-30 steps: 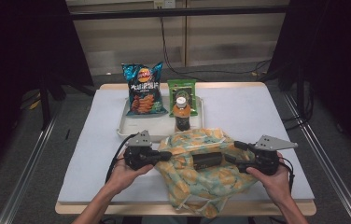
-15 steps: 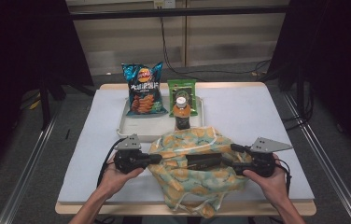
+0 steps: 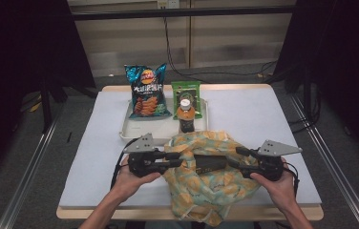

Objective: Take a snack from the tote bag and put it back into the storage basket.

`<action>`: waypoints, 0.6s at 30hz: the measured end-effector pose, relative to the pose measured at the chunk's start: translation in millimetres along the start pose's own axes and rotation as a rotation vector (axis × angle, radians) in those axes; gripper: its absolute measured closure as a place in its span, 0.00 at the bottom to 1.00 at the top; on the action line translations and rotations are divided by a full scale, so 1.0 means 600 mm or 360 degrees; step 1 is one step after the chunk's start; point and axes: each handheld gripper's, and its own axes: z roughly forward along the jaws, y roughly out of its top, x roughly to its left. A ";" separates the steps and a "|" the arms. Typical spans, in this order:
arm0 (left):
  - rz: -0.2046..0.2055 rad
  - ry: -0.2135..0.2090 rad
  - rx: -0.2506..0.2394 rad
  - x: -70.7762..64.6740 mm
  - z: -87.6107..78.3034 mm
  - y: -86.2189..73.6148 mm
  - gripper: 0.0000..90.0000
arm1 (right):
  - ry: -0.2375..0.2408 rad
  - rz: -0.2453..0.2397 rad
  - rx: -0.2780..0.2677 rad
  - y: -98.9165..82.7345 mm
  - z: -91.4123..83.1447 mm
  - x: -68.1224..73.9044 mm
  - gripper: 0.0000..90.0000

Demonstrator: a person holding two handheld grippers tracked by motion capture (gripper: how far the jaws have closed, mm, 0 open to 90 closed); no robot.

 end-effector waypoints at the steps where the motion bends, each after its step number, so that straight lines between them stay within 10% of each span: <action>1: 0.0000 0.0000 0.0000 0.000 0.000 0.000 0.78 | 0.0000 0.0000 0.0000 0.000 0.000 0.000 0.50; 14: -0.0019 0.0205 0.0240 0.031 0.090 -0.015 0.41 | -0.0110 -0.0045 0.0058 -0.002 0.014 -0.022 0.51; 17: 0.0011 0.0215 0.0282 0.031 0.099 -0.022 0.47 | -0.0119 -0.0065 0.0096 -0.005 0.025 -0.023 0.48; 18: -0.0004 0.0228 0.0251 0.032 0.096 -0.024 0.63 | -0.0113 -0.0067 0.0115 -0.007 0.030 -0.022 0.48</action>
